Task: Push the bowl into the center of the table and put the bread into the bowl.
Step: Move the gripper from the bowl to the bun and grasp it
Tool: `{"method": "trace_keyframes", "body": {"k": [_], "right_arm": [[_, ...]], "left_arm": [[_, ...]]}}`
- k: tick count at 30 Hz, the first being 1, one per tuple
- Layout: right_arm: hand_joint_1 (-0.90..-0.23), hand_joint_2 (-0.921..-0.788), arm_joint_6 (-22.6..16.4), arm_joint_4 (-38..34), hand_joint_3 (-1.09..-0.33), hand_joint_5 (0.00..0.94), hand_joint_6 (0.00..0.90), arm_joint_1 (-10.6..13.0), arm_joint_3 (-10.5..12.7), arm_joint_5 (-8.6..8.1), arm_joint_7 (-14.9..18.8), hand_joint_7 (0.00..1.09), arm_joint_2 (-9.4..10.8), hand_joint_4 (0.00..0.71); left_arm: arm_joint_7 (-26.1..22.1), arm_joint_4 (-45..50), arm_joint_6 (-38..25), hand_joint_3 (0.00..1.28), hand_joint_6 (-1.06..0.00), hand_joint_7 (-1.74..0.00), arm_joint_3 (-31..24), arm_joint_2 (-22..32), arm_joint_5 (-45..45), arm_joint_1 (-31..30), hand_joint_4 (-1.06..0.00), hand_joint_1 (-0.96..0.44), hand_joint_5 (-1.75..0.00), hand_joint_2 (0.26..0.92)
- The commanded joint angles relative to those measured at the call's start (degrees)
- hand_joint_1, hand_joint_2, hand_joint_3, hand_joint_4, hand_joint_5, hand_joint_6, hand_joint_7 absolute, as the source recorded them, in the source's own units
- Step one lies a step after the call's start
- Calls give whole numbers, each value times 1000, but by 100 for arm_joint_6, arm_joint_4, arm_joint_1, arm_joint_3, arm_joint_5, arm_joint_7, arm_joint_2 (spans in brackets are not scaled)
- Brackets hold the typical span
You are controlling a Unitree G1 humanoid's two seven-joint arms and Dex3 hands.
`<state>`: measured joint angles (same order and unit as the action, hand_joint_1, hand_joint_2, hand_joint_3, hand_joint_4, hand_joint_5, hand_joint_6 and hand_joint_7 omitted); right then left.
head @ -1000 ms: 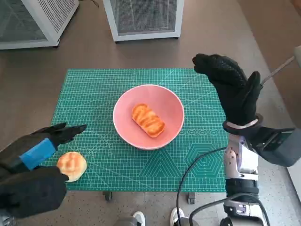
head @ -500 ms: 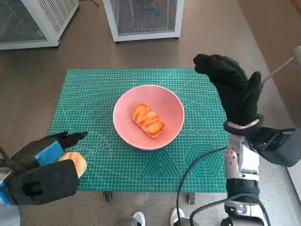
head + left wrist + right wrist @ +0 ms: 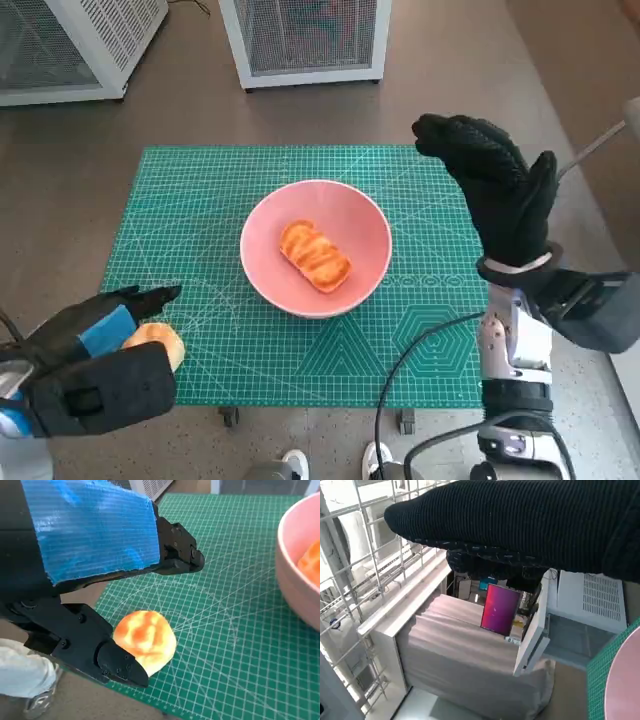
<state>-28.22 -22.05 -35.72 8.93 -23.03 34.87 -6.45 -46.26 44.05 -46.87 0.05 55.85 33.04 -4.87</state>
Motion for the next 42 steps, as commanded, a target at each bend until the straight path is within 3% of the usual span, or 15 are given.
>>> {"method": "trace_keyframes", "body": {"k": [1,14,23,29,35,41,42], "right_arm": [[-643,-921,83,-24,-672,0,79,51,16,-15,6,367,-35,187],[-643,-921,96,-12,-671,0,81,61,10,-12,7,365,-35,188],[-641,-921,122,-2,-671,1,82,56,17,-22,15,364,-51,188],[-641,-921,142,29,-669,1,83,59,25,-29,18,363,-59,189],[-642,-921,142,38,-668,1,84,66,27,-32,26,361,-58,189],[-642,-921,142,36,-666,1,86,71,28,-46,41,359,-51,191],[-642,-921,146,40,-666,1,87,73,29,-51,43,358,-51,191]], "left_arm": [[112,-9,8,3,-292,-1,92,-56,136,-134,-168,-244,0,703],[381,-401,52,2,-290,0,388,-203,352,-145,-167,-240,0,705],[881,-1245,96,7,-366,-22,896,-648,702,48,-231,-101,-17,719],[1141,-1638,181,17,-471,-31,1029,-862,815,147,-330,-4,-20,748],[1406,-2017,284,34,-627,-58,1126,-1052,917,227,-522,85,-52,787],[1704,-2508,510,47,-747,-102,1196,-1174,990,303,-762,119,-169,816],[1744,-2588,551,62,-786,-128,1205,-1188,1001,317,-726,209,-555,854]]}}
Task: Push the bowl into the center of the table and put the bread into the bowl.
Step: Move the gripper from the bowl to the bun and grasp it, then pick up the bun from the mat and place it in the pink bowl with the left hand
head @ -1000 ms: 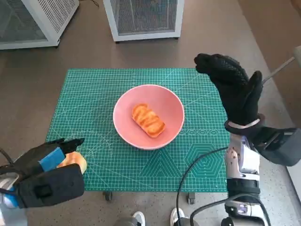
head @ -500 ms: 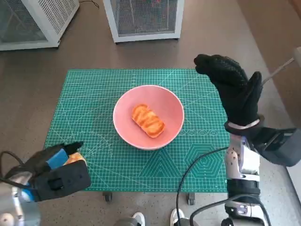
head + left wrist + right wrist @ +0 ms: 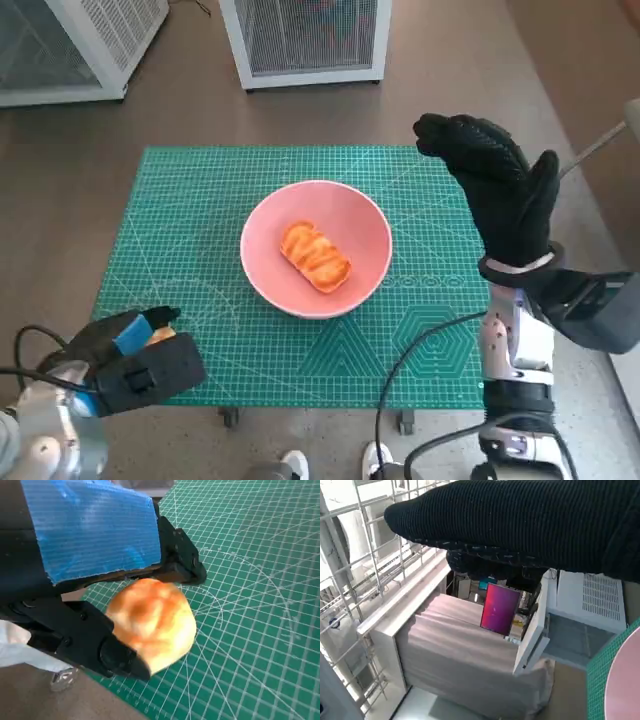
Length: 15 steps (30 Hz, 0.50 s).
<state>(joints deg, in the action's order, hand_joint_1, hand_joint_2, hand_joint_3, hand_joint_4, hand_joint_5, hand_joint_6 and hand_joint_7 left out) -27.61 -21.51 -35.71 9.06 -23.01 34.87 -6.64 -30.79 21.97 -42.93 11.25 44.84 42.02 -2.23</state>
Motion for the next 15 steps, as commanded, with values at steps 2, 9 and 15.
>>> {"method": "trace_keyframes", "body": {"k": [2,9,15], "right_arm": [[-642,-921,92,-7,-666,1,87,74,18,-60,46,358,-36,191],[-642,-921,90,17,-665,1,88,92,25,-74,52,355,-47,191],[-640,-921,66,-14,-664,1,88,96,30,-79,63,353,-47,191]], "left_arm": [[272,-536,246,81,-742,-384,100,-111,130,84,-697,213,-892,887],[541,-935,594,51,-652,-1081,120,-102,173,127,-720,17,-1130,915],[590,-1025,786,43,-660,-1160,73,-90,189,138,-722,4,-1104,916]]}}
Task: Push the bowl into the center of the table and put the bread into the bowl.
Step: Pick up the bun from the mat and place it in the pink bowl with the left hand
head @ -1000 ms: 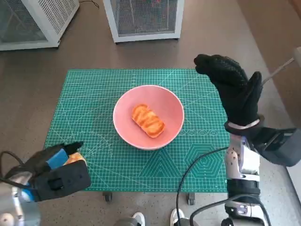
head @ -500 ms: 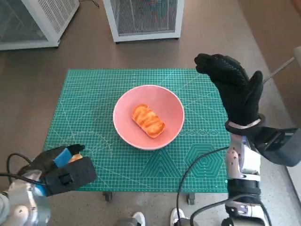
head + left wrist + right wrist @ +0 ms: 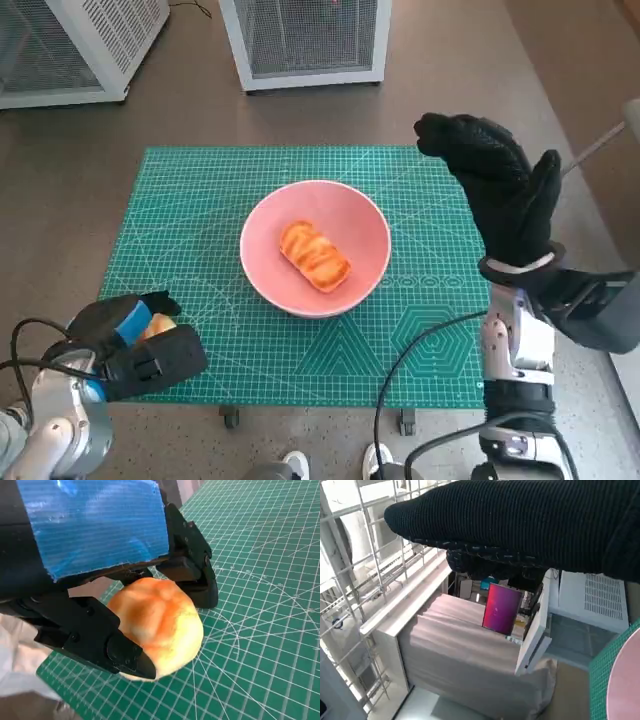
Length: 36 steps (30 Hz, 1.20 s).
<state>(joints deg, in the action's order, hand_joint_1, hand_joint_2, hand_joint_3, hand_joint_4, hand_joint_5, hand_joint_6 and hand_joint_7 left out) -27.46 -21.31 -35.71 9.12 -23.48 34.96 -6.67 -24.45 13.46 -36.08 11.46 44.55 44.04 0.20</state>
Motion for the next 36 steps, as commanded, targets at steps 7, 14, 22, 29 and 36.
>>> {"method": "trace_keyframes", "body": {"k": [7,14,22,29,36], "right_arm": [[-639,-921,50,-57,-662,1,90,95,24,-38,58,351,-34,191],[-641,-921,63,-52,-661,1,91,101,24,-46,56,349,-29,192],[-642,-921,61,-92,-657,1,92,82,30,-59,62,347,-30,192],[-642,-921,19,-118,-657,1,94,73,6,-16,47,346,-12,192],[-642,-921,-18,-157,-657,1,94,54,-8,-17,67,345,-11,192]], "left_arm": [[-66,-109,251,46,-646,-1212,-51,-36,-33,-112,-721,2,-1070,919],[-139,111,318,52,-628,-1213,-258,-13,-87,-125,-720,2,-1085,920],[-579,731,148,54,-618,-1183,-556,55,-93,159,-728,2,-1116,920],[-952,1426,-31,30,-656,-1101,-776,43,-25,726,-755,3,-1128,919],[-871,1763,182,11,-694,-1068,-794,-151,-102,1431,-788,3,-1087,912]]}}
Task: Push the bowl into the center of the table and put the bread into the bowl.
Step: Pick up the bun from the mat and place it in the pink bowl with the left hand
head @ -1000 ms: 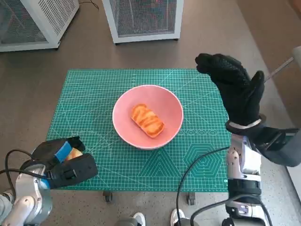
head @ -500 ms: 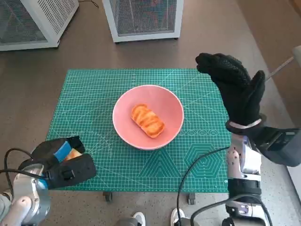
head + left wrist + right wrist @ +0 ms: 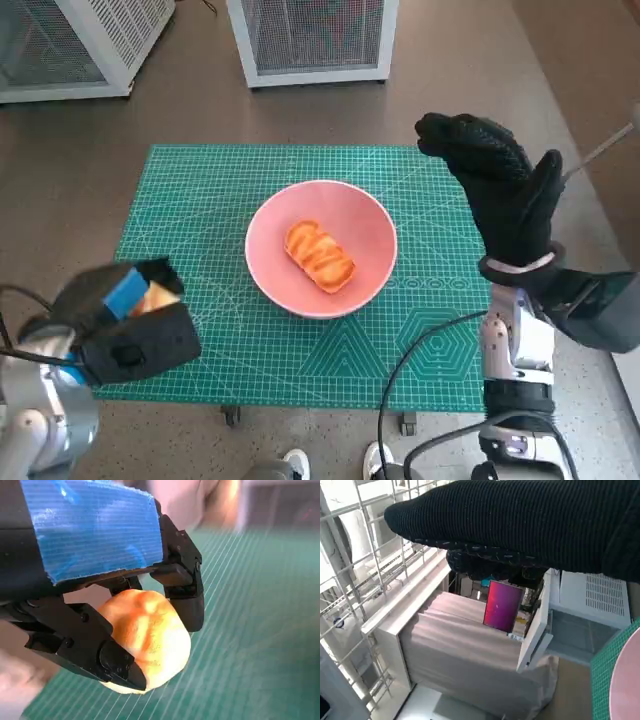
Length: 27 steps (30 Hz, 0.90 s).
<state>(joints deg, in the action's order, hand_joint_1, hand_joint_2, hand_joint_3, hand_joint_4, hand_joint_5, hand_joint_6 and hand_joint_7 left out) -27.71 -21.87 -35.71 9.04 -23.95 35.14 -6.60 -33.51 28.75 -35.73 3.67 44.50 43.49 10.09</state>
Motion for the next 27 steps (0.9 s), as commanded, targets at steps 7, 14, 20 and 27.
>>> {"method": "trace_keyframes", "body": {"k": [7,14,20,27], "right_arm": [[-641,-921,-66,-175,-658,1,94,28,-7,39,77,344,-13,193],[-639,-921,-139,-293,-662,1,93,-25,-1,40,113,344,-19,193],[-642,-921,-148,-263,-663,0,92,-8,-1,32,113,344,-25,192],[-638,-921,-152,-221,-661,0,90,22,2,29,113,344,-28,193]], "left_arm": [[219,115,487,2,-724,-1053,341,-520,27,1206,-833,3,-1020,899],[315,-140,878,0,-724,-1070,773,-1041,7,2029,-848,2,-989,896],[487,-555,1337,0,-718,-1076,1034,-1435,-59,2526,-855,2,-980,896],[749,-1278,1921,3,-715,-1040,1229,-1740,-186,2828,-847,2,-1026,897]]}}
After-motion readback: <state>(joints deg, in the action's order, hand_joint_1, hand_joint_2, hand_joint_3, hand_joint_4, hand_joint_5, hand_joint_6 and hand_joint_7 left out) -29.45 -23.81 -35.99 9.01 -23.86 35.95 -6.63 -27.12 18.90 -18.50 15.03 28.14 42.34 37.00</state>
